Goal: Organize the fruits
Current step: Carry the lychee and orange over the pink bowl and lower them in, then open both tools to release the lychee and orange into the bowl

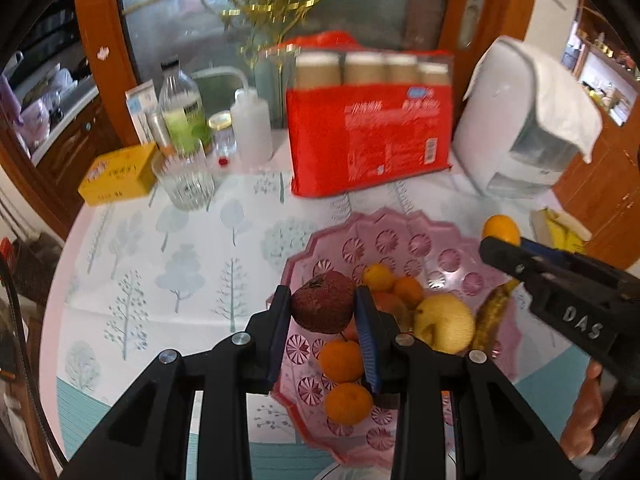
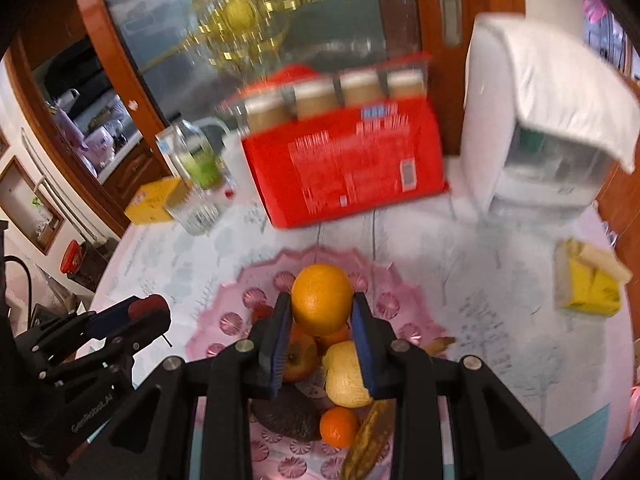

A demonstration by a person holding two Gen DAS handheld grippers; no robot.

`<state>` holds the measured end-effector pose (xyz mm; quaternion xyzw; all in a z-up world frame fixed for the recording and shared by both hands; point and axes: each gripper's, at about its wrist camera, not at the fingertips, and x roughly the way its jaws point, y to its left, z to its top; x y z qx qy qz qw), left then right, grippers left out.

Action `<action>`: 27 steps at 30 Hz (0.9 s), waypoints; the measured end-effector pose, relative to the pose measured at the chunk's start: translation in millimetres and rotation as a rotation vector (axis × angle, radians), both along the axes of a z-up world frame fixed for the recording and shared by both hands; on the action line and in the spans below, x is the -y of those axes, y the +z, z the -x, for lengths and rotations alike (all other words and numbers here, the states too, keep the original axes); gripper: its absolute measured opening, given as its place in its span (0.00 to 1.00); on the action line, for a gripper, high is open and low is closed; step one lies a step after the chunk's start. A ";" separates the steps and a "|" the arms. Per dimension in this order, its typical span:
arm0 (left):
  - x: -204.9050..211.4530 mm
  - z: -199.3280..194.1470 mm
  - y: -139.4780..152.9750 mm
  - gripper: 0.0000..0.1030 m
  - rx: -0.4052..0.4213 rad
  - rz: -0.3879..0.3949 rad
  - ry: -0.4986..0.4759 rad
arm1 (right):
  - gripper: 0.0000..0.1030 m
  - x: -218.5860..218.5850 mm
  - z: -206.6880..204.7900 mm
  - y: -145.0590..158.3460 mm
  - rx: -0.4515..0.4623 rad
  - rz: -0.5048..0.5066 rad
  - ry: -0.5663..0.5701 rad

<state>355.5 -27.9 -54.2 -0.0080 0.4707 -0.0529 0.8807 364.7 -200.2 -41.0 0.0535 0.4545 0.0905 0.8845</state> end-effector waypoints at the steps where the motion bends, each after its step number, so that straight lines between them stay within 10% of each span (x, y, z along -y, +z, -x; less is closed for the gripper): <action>1: 1.8 -3.1 -6.6 0.30 -0.010 -0.002 0.005 | 0.29 -0.4 -6.9 -13.0 -0.023 -0.004 0.000; 17: 15.2 -24.7 -72.0 0.35 -0.133 -0.025 0.025 | 0.30 -1.3 -49.4 -92.4 -0.196 0.037 -0.061; 22: 16.4 -21.0 -66.5 0.75 -0.107 -0.048 0.034 | 0.35 -4.2 -49.0 -94.3 -0.208 0.020 -0.045; 27: 13.3 -16.7 -54.3 0.87 -0.092 -0.033 0.038 | 0.36 -1.3 -42.8 -86.6 -0.191 -0.004 -0.043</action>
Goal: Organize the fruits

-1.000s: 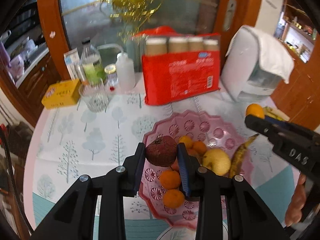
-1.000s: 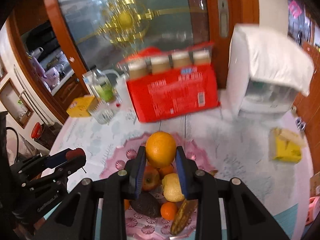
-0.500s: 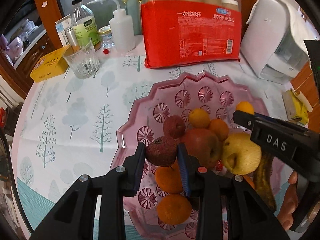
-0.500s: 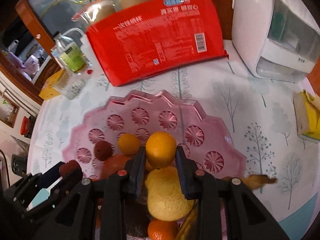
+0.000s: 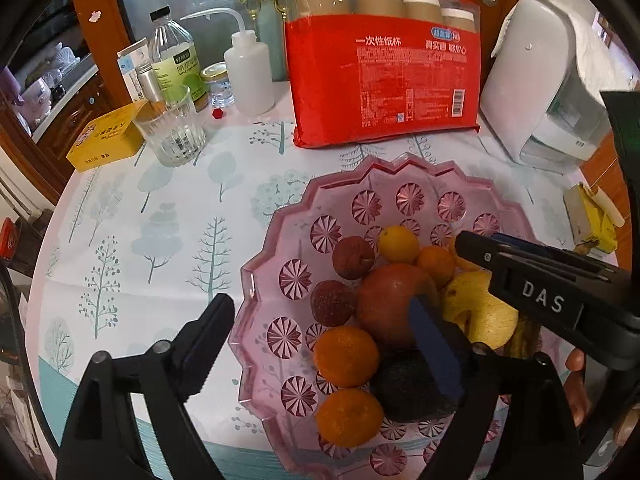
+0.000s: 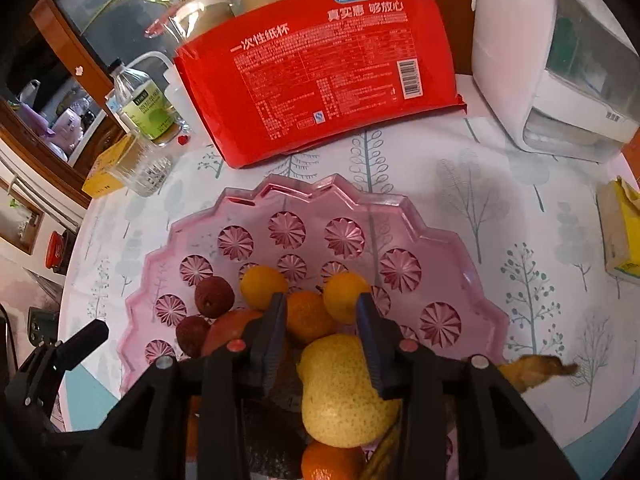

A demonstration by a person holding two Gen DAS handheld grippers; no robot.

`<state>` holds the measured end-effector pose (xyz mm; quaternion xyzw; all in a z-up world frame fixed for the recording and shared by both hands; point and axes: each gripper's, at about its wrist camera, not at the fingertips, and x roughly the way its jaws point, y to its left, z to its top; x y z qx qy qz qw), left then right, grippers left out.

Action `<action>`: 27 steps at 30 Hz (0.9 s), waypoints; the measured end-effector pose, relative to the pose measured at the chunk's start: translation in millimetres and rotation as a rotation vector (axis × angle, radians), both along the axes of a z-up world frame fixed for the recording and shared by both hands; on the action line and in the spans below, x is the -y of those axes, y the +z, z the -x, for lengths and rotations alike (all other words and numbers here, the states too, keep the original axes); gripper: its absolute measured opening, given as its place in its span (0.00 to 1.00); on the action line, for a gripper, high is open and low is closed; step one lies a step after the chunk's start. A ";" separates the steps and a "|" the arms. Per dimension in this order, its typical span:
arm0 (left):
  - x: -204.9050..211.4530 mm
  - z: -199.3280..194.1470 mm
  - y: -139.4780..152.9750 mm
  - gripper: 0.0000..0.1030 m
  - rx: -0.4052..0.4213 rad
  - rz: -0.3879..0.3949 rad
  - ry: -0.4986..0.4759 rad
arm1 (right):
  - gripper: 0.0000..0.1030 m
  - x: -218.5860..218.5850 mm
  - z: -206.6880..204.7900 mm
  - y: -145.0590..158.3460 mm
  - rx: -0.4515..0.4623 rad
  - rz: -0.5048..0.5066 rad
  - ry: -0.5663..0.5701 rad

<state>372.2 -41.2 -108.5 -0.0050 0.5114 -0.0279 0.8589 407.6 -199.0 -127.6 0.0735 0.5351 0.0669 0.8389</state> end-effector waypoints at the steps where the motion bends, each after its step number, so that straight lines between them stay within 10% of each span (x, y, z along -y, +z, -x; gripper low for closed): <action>1: -1.1 0.4 1.8 0.88 0.000 -0.002 0.004 | 0.36 0.9 2.1 3.1 0.005 -0.003 0.000; 27: -30.3 99.0 128.0 0.97 0.189 0.082 0.044 | 0.64 -0.7 115.9 121.1 0.248 0.034 -0.001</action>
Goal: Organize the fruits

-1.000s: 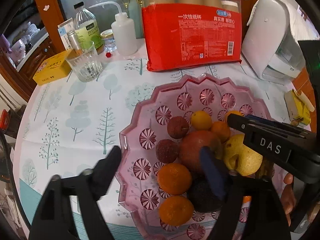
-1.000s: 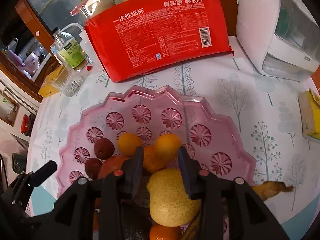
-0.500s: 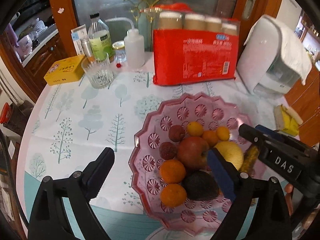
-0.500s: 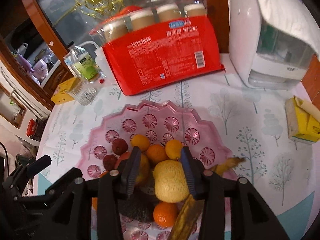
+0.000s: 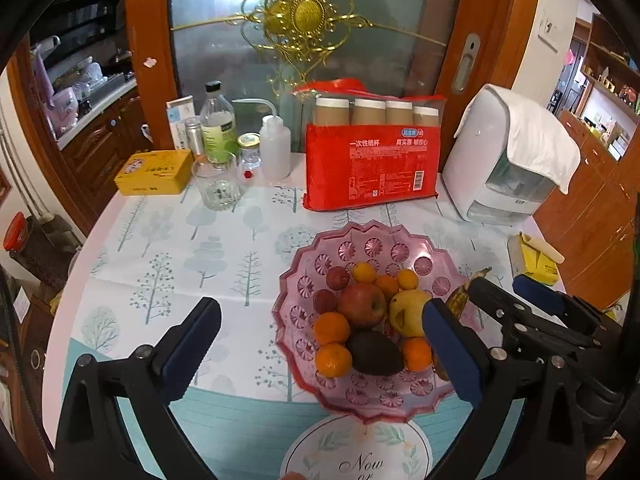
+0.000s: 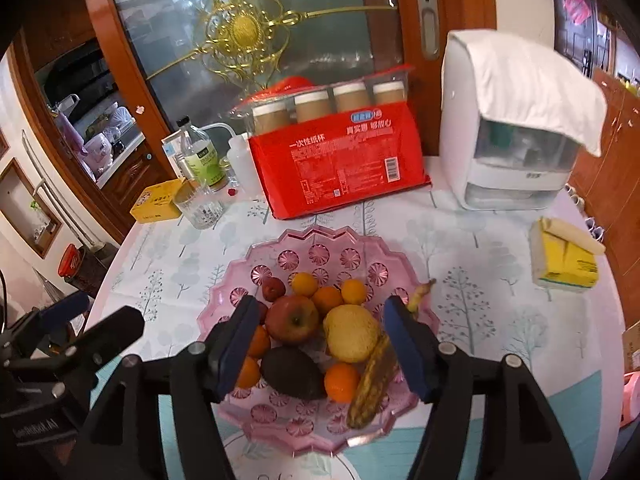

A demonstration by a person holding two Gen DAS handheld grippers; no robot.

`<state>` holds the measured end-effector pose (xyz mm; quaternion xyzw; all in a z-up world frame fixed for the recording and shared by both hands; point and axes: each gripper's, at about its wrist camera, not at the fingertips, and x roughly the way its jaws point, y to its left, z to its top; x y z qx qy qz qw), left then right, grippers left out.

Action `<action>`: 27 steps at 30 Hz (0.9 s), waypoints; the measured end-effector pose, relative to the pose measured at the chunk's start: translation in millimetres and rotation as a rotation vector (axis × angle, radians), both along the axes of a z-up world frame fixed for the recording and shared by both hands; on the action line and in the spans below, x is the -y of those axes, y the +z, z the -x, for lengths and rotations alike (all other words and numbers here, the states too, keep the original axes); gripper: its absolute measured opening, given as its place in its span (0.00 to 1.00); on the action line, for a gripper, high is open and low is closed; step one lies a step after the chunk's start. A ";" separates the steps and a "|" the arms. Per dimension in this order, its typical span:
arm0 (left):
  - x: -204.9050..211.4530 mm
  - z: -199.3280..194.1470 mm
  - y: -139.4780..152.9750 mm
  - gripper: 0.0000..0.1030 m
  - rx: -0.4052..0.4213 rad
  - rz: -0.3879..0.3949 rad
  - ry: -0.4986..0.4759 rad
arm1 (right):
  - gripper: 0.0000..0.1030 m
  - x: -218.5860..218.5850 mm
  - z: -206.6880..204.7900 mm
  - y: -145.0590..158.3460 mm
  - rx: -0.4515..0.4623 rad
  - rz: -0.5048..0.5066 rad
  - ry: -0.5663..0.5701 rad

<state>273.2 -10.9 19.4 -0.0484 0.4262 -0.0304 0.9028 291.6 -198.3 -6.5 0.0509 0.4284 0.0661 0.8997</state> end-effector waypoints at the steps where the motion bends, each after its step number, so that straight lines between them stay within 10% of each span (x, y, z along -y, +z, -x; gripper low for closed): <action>1: -1.1 4.3 1.7 0.97 0.004 -0.003 0.003 | 0.65 -0.9 4.5 2.2 0.003 -0.001 -0.001; 27: -15.7 124.9 -26.5 0.97 -0.057 -0.062 -0.043 | 0.69 -11.0 152.0 -11.6 -0.040 -0.009 -0.116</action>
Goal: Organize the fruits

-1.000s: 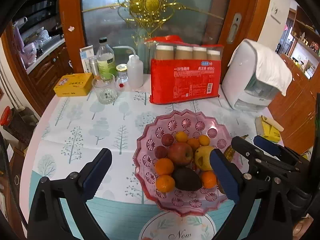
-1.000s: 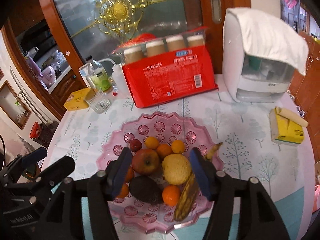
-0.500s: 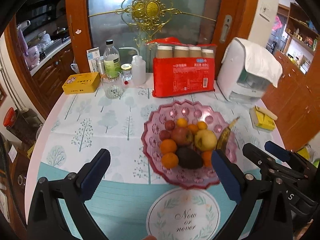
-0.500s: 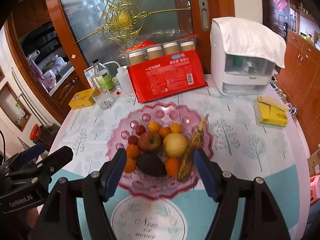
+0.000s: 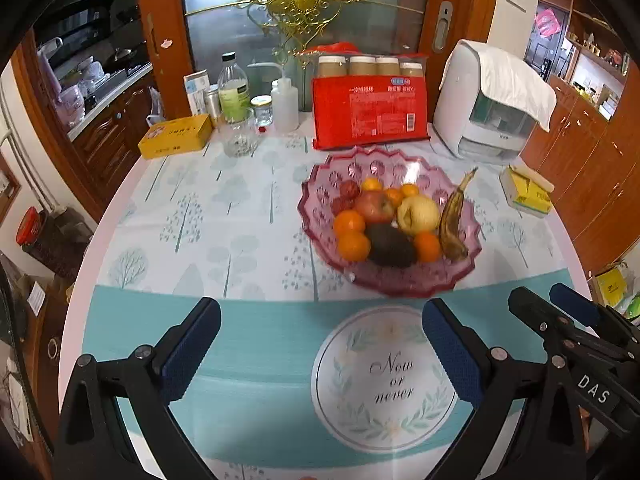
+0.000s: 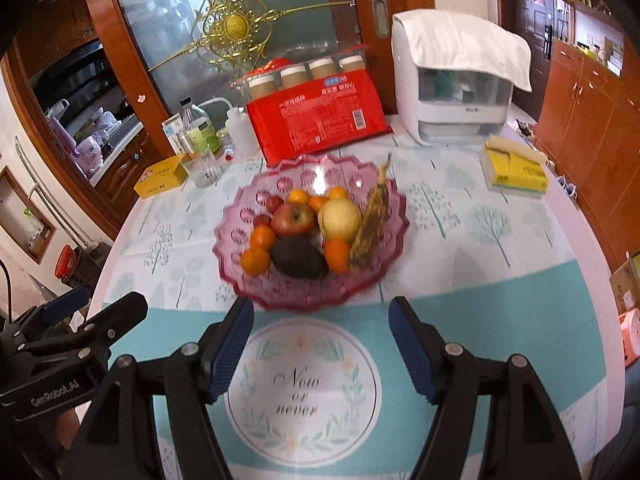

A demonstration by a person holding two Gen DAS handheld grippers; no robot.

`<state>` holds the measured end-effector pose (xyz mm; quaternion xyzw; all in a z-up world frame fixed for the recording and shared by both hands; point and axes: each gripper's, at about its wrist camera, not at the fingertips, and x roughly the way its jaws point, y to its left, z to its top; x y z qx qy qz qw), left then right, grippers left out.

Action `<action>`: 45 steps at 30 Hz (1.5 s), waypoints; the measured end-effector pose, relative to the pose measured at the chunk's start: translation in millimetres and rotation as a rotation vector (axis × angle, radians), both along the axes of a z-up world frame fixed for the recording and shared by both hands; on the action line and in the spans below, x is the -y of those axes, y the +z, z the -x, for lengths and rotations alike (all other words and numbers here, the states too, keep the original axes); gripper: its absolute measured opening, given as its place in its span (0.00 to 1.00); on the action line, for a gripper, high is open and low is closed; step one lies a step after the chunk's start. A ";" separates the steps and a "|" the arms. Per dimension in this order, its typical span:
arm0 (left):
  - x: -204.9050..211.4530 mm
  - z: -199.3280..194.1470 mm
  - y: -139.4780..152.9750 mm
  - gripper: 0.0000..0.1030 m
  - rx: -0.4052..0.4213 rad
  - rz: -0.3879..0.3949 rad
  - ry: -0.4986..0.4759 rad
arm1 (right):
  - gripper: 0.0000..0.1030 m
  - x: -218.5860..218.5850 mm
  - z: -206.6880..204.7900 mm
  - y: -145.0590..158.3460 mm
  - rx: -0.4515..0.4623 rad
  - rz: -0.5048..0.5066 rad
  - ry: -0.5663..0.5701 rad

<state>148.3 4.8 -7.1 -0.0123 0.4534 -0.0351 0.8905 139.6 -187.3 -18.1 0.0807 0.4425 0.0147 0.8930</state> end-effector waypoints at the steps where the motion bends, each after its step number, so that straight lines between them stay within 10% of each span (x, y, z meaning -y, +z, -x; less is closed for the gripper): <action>1: -0.3 5.0 -1.8 0.97 -0.005 -0.001 0.000 | 0.69 -0.5 4.4 -1.3 -0.002 0.000 0.000; 21: -18.5 85.1 -2.7 0.97 -0.030 -0.034 0.021 | 0.69 -27.9 93.9 5.9 0.006 0.017 0.087; 45: -11.4 92.7 -0.8 0.97 -0.009 -0.053 0.001 | 0.69 -34.6 100.5 15.1 0.032 0.034 0.081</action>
